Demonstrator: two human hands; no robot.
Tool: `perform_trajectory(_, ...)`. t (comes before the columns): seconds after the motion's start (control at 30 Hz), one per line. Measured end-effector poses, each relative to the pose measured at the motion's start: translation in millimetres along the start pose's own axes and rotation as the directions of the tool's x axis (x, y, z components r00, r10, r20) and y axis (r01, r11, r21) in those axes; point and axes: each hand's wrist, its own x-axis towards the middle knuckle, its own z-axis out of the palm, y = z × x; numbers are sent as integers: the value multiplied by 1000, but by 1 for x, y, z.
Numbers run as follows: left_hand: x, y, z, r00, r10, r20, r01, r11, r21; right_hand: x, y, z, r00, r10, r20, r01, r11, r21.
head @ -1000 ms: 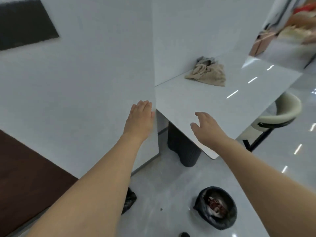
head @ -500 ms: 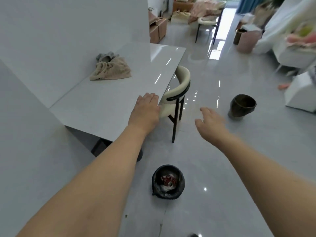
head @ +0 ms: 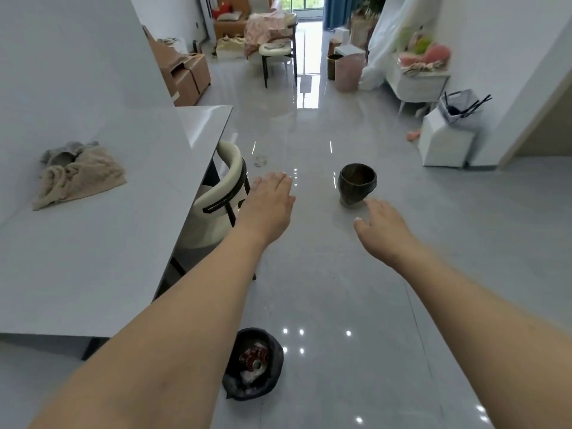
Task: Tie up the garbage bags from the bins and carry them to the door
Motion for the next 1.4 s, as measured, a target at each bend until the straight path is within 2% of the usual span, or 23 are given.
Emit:
perform_trajectory(0.2, 72, 0, 29, 999, 13, 52, -11, 999, -32, 70, 26, -11, 1000, 17, -26, -17, 1000, 14)
perform_trajectory(0.43, 195, -18, 69, 999, 4, 46, 0, 996, -84, 193, 39, -13, 1000, 17, -18, -16, 999, 36)
perform_trajectory(0.73, 337, -26, 93, 998, 23, 60, -18, 995, -93, 332, 48, -36, 1000, 12, 9, -11, 1000, -24)
perform_trajectory(0.83, 358, -40, 99, 998, -23, 59, 28, 996, -87, 368, 48, -34, 998, -22, 60, 25, 998, -49)
perform_trajectory(0.97, 362, -68, 95, 986, -158, 43, 160, 986, -37, 410, 33, -26, 983, -113, 145, 122, 991, -53)
perform_trajectory(1.1, 347, -108, 74, 953, -304, 7, 303, 952, 46, 441, -12, -13, 937, -245, 250, 263, 964, -42)
perform_trajectory(1.2, 321, -141, 56, 900, -436, -23, 436, 896, 84, 450, -59, 5, 880, -371, 297, 389, 921, -4)
perform_trajectory(1.3, 275, -168, 43, 815, -579, -35, 579, 808, 110, 442, -110, 28, 788, -505, 353, 523, 851, 50)
perform_trajectory(1.4, 211, -185, 29, 701, -709, -69, 711, 690, 135, 420, -165, 53, 662, -637, 394, 664, 743, 87)
